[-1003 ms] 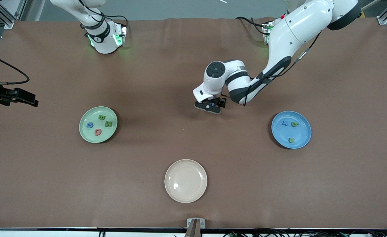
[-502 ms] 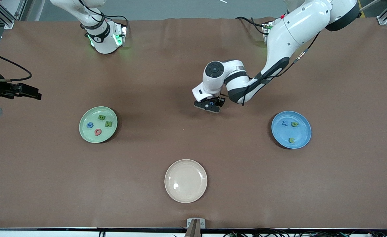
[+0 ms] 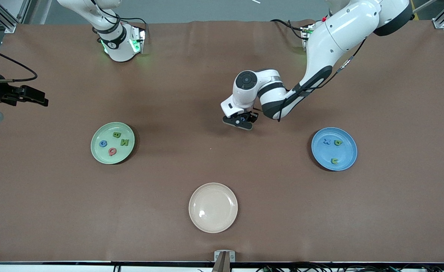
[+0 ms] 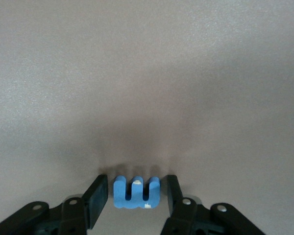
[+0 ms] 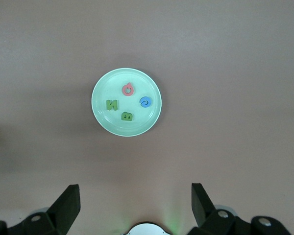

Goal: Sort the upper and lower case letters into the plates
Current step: 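Carry the blue E with the left gripper to the blue plate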

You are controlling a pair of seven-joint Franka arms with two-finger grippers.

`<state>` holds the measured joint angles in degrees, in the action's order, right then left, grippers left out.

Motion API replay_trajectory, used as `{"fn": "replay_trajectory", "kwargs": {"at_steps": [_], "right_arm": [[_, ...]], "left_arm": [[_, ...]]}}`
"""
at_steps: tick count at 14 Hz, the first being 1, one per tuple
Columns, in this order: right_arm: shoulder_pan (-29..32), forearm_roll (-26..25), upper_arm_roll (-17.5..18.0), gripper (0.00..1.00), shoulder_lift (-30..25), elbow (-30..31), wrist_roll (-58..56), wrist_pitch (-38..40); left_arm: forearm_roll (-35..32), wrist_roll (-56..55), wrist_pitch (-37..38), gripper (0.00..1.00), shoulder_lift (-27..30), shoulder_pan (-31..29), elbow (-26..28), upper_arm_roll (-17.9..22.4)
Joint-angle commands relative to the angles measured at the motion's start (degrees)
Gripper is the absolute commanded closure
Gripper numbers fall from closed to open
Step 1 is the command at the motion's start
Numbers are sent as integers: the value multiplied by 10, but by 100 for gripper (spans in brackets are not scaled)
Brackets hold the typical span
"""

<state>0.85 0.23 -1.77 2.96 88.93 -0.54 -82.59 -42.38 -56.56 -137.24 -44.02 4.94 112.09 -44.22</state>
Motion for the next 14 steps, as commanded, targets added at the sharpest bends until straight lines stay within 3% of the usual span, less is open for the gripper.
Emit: {"fn": "replay_trajectory", "kwargs": {"at_steps": [1, 5, 9, 11, 14], "right_arm": [[-9, -4, -10, 0, -40, 47, 6, -17], [-9, -4, -10, 0, -80, 95, 6, -44], [-9, -4, -10, 0, -94, 97, 6, -37], [-9, -3, -10, 0, -107, 104, 6, -37], [-9, 0, -9, 0, -115, 105, 7, -38]], "left_arm": [[-6, -16, -3, 58, -6, 2, 1, 3], [-6, -16, 5, 72, 3, -9, 8, 2], [0, -12, 28, 78, 35, -26, 13, -10], [2, -4, 84, 78, 40, -94, 13, -79], [2, 64, 185, 78, 40, -256, 28, -217]]}}
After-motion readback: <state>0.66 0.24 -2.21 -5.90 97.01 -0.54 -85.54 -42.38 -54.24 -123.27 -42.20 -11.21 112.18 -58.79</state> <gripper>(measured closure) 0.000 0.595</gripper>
